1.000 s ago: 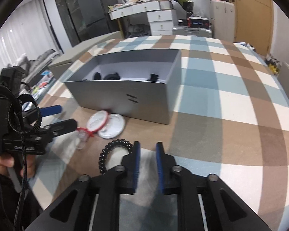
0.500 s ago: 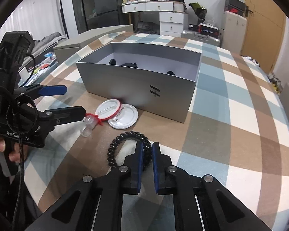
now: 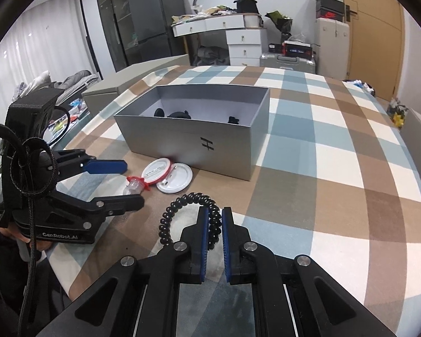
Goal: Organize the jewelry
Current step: 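Grasp the red-capped clear vial with the left gripper while the right holds the spiral tie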
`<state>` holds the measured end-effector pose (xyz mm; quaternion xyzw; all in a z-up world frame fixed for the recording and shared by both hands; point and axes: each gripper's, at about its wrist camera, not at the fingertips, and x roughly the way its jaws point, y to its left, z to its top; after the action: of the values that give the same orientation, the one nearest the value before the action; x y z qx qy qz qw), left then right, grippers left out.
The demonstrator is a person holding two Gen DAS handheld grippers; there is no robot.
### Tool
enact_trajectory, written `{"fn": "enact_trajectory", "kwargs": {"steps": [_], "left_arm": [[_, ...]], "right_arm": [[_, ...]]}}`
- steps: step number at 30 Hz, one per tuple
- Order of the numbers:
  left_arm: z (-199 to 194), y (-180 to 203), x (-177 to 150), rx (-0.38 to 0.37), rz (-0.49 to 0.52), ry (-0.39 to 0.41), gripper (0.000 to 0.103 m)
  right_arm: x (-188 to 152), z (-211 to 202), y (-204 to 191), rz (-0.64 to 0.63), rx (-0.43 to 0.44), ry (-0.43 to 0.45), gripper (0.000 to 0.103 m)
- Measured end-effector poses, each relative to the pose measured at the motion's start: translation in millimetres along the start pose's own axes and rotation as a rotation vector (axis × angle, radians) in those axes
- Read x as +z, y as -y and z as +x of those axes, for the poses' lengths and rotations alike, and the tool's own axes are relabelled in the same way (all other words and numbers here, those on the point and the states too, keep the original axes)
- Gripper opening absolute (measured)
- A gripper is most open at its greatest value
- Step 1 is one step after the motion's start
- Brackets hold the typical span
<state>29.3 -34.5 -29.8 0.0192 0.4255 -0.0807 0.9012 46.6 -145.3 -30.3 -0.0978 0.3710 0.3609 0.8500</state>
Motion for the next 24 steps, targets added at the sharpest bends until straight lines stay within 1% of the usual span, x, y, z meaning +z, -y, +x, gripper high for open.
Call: {"fn": "enact_trajectory", "kwargs": {"steps": [2, 3, 4, 11, 17, 24], "left_arm": [[-2, -2, -1, -0.009, -0.001, 0.015, 0.022], [-2, -3, -1, -0.017, -0.003, 0.019, 0.016], [-3, -4, -2, -0.031, -0.008, 0.019, 0.013], [-9, -3, -3, -0.051, -0.027, 0.049, 0.013], [-16, -4, -2, -0.067, -0.052, 0.099, 0.013], [-35, -14, 6, -0.073, -0.127, 0.21, 0.013]], "right_arm": [[0, 0, 0, -0.001, 0.005, -0.001, 0.008], [-1, 1, 0, -0.002, 0.004, -0.001, 0.008], [-1, 0, 0, -0.002, 0.004, -0.001, 0.008], [0, -5, 1, 0.005, 0.009, 0.022, 0.008], [3, -13, 2, 0.022, 0.016, 0.058, 0.008], [15, -23, 5, 0.063, 0.017, 0.12, 0.008]]}}
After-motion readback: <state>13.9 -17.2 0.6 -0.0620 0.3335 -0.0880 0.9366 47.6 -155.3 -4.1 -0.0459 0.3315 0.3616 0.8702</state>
